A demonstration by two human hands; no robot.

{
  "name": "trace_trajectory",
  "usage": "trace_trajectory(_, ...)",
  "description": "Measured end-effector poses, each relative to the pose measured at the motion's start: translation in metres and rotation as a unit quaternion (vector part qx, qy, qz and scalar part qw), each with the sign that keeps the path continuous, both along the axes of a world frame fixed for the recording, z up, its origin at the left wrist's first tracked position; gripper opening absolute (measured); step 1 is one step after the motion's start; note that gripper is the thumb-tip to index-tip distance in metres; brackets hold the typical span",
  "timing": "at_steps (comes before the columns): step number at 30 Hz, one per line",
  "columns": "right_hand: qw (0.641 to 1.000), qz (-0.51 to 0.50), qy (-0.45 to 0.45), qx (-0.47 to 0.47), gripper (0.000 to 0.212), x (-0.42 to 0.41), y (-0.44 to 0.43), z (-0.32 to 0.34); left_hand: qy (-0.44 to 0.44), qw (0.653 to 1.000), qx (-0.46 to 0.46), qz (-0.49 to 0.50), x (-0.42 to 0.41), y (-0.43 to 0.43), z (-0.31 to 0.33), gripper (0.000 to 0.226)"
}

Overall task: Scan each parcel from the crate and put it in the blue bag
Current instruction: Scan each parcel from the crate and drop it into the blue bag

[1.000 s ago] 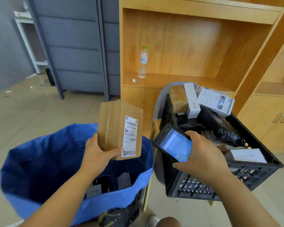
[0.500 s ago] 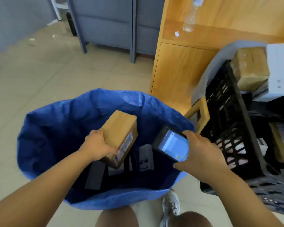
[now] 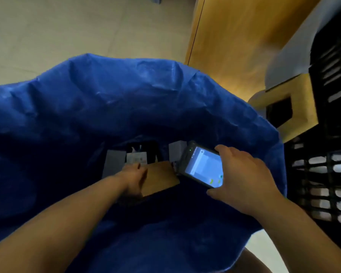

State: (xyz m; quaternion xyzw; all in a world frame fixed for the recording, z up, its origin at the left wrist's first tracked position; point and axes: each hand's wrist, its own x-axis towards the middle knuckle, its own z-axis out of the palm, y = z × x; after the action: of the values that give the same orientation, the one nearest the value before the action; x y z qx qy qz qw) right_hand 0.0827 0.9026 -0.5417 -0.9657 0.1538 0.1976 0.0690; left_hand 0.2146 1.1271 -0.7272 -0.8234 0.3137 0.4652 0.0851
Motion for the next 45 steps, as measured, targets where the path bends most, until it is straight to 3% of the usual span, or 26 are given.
trace_trajectory(4,1.000,0.000,0.013,0.015,0.080,0.004,-0.005,-0.009,0.015,0.995,0.021,-0.101,-0.019,0.004,-0.025,0.103)
trace_trajectory(6,1.000,-0.003,0.017,0.015,0.077,0.005,-0.006,-0.010,0.008,0.989,0.048,-0.136,-0.023,0.007,-0.029,0.094)
trace_trajectory(10,1.000,-0.002,0.019,0.002,0.079,0.002,-0.005,-0.007,0.021,0.986,0.105,-0.126,-0.025,0.013,-0.020,0.072)
trace_trajectory(17,1.000,0.000,-0.017,-0.023,0.081,-0.009,0.001,0.028,-0.002,0.993,0.075,-0.095,-0.022,0.013,0.036,0.057)
trace_trajectory(31,0.981,-0.067,-0.148,-0.110,0.077,-0.103,-0.002,0.151,-0.145,0.974,-0.160,-0.063,-0.058,-0.006,0.212,0.052)
trace_trajectory(37,0.966,-0.134,-0.185,-0.122,0.085,-0.184,-0.032,0.179,-0.178,0.944,-0.276,-0.045,-0.102,-0.048,0.268,0.050)
trace_trajectory(45,0.932,-0.252,-0.231,-0.117,0.086,-0.275,-0.098,0.196,-0.182,0.899,-0.395,-0.048,-0.159,-0.140,0.319,0.025)
